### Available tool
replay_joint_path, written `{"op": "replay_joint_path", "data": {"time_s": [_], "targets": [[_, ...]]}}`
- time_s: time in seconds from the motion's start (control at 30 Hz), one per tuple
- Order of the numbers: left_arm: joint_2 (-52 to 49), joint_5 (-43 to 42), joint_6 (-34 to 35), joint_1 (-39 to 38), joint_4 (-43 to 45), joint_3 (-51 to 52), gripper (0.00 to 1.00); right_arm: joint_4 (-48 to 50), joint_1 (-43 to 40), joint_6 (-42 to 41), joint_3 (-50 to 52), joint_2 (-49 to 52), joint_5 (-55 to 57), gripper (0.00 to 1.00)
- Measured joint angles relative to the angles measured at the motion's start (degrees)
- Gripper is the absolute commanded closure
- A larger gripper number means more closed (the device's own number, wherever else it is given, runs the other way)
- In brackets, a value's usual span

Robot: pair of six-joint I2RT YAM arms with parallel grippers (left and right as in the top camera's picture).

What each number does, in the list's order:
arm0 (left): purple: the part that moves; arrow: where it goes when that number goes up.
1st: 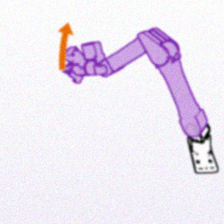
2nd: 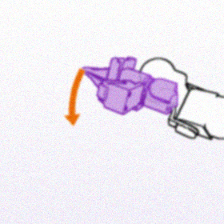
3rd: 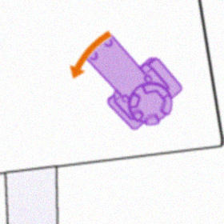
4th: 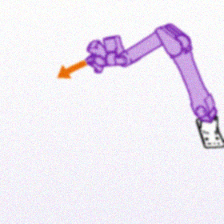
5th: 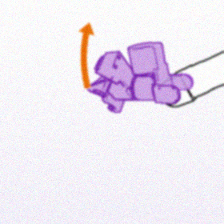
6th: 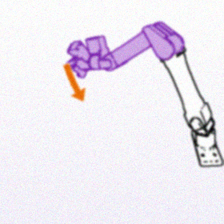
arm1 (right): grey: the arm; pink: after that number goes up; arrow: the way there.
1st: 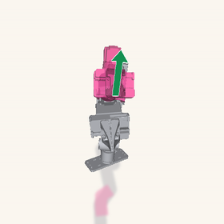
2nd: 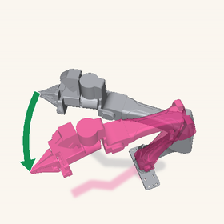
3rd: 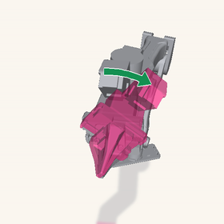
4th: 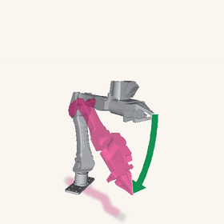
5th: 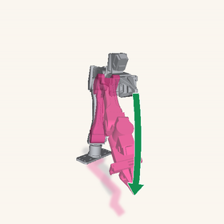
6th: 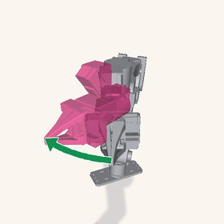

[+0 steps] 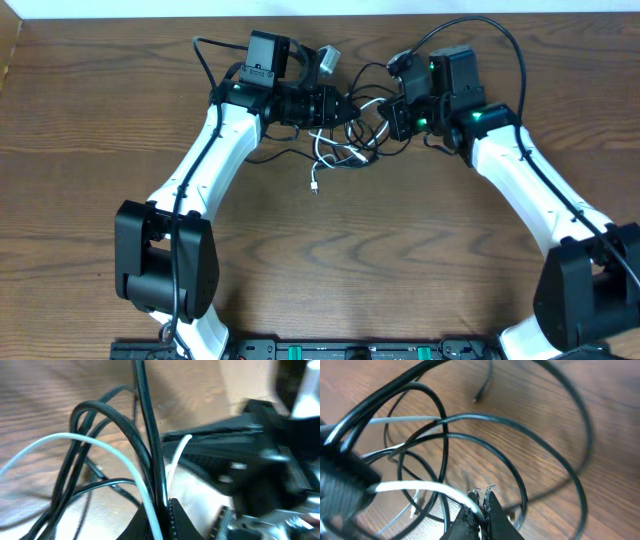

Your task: Untangle cables

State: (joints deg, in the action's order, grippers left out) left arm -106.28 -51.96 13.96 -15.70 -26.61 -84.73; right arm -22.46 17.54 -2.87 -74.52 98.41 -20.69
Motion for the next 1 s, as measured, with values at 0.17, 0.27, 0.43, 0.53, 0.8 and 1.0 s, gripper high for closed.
{"op": "replay_joint_path", "data": {"time_s": [0.17,0.27,0.43,0.53,0.8,1.0], "targets": [[0.0,4.6,1.2,-0.1,-0.1,0.0,0.92,-3.8,0.1,-4.2,0.0,-6.1,11.8,0.99],[0.0,5.8,1.3,-0.1,-0.2,0.0,0.89,-5.2,0.8,-5.5,0.0,-9.1,18.7,0.99],[0.0,6.3,1.5,-0.1,-0.2,0.0,0.88,-6.3,3.9,-6.1,0.0,-9.7,23.2,0.99],[0.0,5.7,1.5,-0.1,-0.2,0.0,0.88,-6.0,4.7,-6.1,0.0,-9.7,22.8,0.99],[0.0,4.1,1.5,-0.1,-0.2,0.0,0.89,-5.4,4.5,-6.1,0.0,-9.0,19.3,0.97],[0.0,3.9,1.8,-0.1,0.4,0.0,0.92,-5.4,4.1,-5.8,0.0,-7.8,17.3,0.95]]}}
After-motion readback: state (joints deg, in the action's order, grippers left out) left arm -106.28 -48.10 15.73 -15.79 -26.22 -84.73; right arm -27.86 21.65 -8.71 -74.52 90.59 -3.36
